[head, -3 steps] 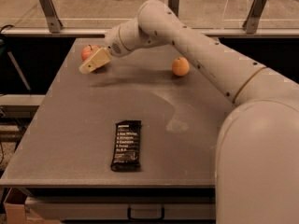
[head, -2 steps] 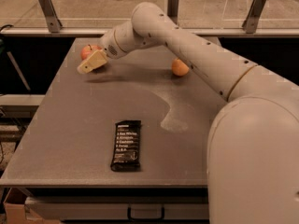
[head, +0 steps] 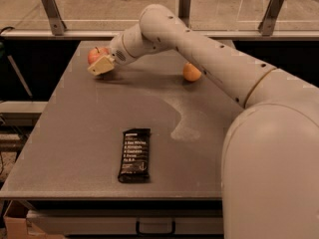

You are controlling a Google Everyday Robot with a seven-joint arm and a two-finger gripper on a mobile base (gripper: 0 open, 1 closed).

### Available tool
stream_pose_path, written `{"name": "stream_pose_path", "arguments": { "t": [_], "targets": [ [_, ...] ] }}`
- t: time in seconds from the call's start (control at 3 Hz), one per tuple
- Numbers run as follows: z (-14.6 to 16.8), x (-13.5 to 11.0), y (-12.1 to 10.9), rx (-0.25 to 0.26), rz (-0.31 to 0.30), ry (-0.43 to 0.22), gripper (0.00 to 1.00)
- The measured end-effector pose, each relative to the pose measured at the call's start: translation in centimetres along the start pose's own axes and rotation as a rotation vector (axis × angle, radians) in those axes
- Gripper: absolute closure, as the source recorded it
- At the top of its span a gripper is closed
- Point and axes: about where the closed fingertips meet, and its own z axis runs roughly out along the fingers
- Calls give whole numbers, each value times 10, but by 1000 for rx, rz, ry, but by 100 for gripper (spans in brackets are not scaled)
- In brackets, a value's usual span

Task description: Move apple near rxbar chocolate

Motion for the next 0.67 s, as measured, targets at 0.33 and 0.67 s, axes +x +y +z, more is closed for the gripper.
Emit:
{"name": "stream_pose_path", "arguments": {
  "t": [0.33, 0.67],
  "targets": [
    [-24, -10, 2, 20, -34, -29, 85],
    [-53, -15, 21, -9, -86, -46, 100]
  ]
}}
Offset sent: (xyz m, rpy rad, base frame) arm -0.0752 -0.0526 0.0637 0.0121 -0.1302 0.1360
